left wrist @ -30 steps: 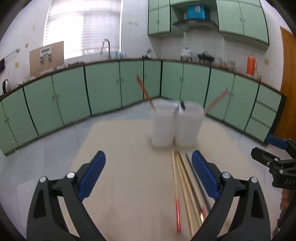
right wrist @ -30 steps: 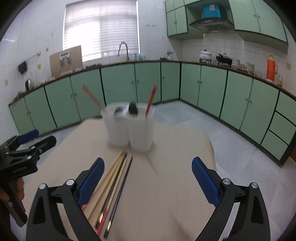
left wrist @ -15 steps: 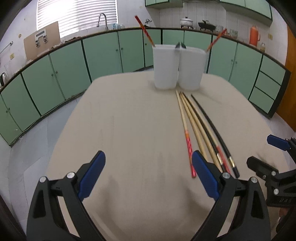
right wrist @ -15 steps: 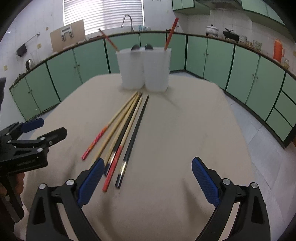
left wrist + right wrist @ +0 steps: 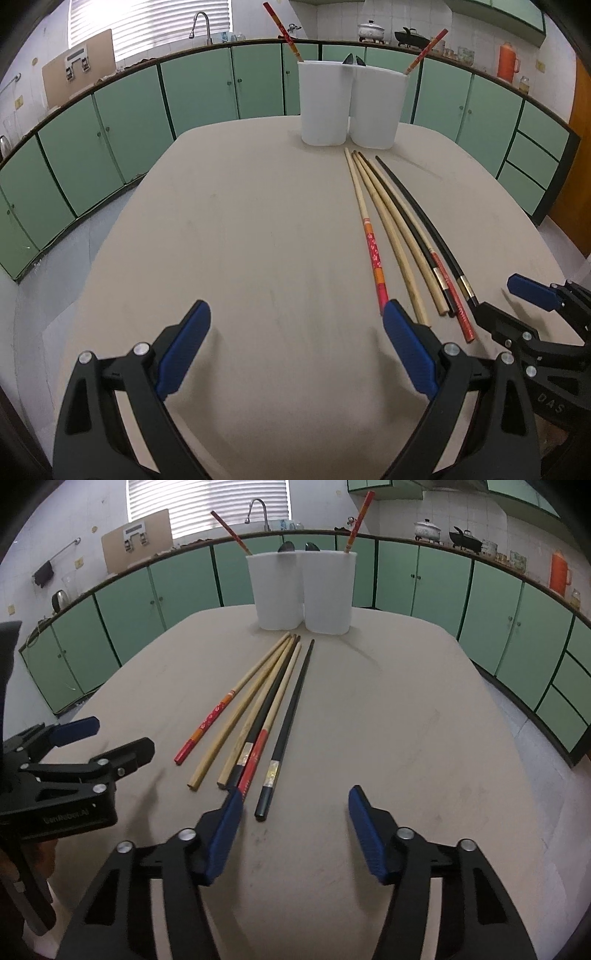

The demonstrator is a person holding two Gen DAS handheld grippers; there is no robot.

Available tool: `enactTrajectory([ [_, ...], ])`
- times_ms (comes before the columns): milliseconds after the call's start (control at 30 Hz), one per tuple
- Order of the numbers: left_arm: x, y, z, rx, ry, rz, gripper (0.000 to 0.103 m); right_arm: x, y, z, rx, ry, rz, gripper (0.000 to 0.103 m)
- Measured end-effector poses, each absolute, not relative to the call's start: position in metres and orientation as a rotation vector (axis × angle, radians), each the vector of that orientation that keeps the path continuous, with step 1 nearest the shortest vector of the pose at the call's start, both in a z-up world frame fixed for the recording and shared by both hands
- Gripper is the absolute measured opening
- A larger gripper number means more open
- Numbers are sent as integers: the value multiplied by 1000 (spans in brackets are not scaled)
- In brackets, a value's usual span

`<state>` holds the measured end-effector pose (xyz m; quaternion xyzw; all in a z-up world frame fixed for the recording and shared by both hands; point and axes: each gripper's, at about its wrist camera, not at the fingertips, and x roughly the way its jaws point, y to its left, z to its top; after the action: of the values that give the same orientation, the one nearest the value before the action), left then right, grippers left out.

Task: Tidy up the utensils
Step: 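Withdraw both tools from the holder toward the remaining chopsticks, then grasp the black chopstick with the right tool while the left tool grasps a red-orange chopstick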

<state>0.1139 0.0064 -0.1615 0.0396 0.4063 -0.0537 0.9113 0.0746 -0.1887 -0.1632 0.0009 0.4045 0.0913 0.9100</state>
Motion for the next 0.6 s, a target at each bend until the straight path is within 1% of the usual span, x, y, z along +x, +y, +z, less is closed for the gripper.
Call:
enactTrajectory([
  [467, 117, 4, -164, 64, 842, -112, 91, 71, -182, -168, -16, 816, 147, 27],
  [600, 116, 4, -165, 63, 841, -112, 91, 75, -188, -168, 4, 822, 133, 27],
])
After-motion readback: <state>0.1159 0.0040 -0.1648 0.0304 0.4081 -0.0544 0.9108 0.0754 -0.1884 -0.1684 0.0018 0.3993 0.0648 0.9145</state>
